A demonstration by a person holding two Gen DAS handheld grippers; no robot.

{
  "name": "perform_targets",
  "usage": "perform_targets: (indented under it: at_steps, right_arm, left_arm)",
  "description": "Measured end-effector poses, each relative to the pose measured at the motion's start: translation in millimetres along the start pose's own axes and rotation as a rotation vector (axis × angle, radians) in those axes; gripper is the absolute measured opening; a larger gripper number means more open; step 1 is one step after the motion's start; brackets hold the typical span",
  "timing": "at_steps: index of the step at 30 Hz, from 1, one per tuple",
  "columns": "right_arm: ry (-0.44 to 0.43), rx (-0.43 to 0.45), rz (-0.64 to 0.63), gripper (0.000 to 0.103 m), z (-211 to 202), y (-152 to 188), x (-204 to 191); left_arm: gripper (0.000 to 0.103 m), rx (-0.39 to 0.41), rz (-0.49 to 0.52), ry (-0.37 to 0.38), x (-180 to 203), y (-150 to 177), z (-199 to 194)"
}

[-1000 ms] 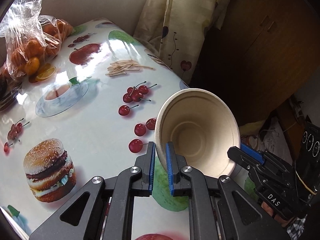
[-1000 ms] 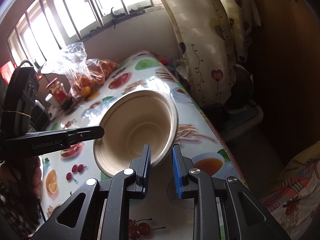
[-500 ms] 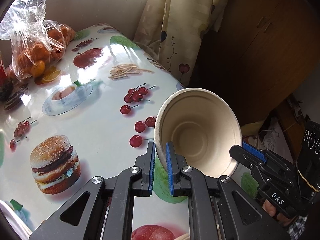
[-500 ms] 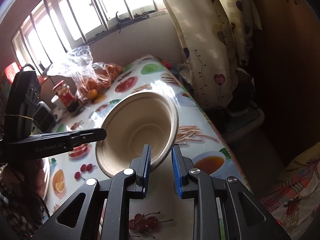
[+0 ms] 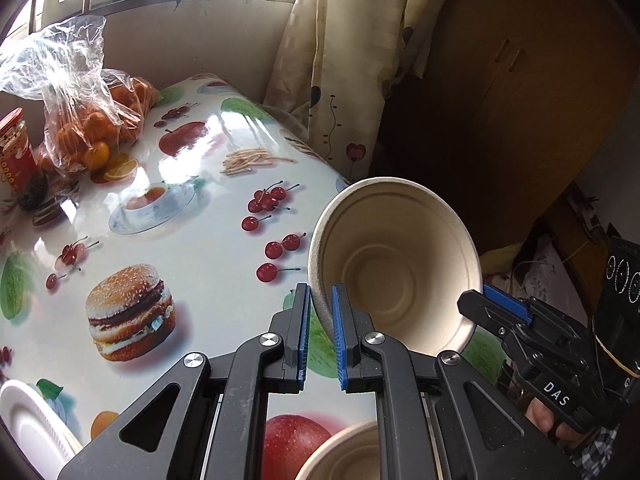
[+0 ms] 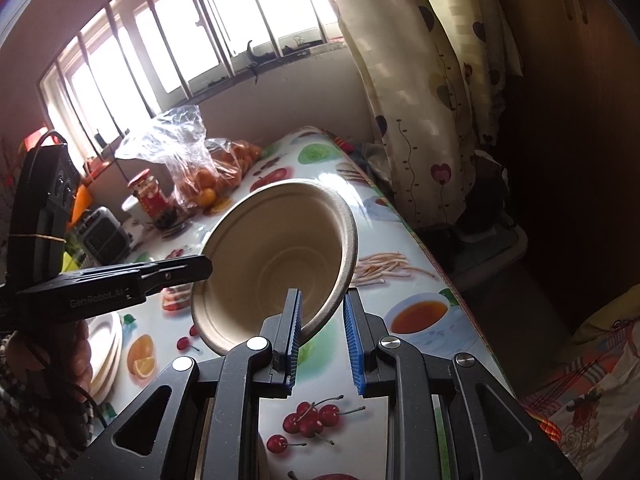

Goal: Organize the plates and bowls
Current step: 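Lift the tan bowl with the left gripper while the right gripper holds its bowl rim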

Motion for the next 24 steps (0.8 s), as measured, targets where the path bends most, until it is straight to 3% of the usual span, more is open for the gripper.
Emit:
perform_targets:
  at_steps: [24]
  right_arm:
    - [-0.048,0.03,-0.027,0.021,-47,25,-35]
  left_arm:
    - [0.011,0.051,-0.014,-0.009,2,42,-51]
Point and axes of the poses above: each gripper's, at about its wrist camera, not at the fingertips, and z roughly the way its jaws point, x to its right, y to its underside, the point moved 8 cm from there along z, roughly the way its jaws point, and after that the axes turned 2 degrees about x, right-handed, at the moved point
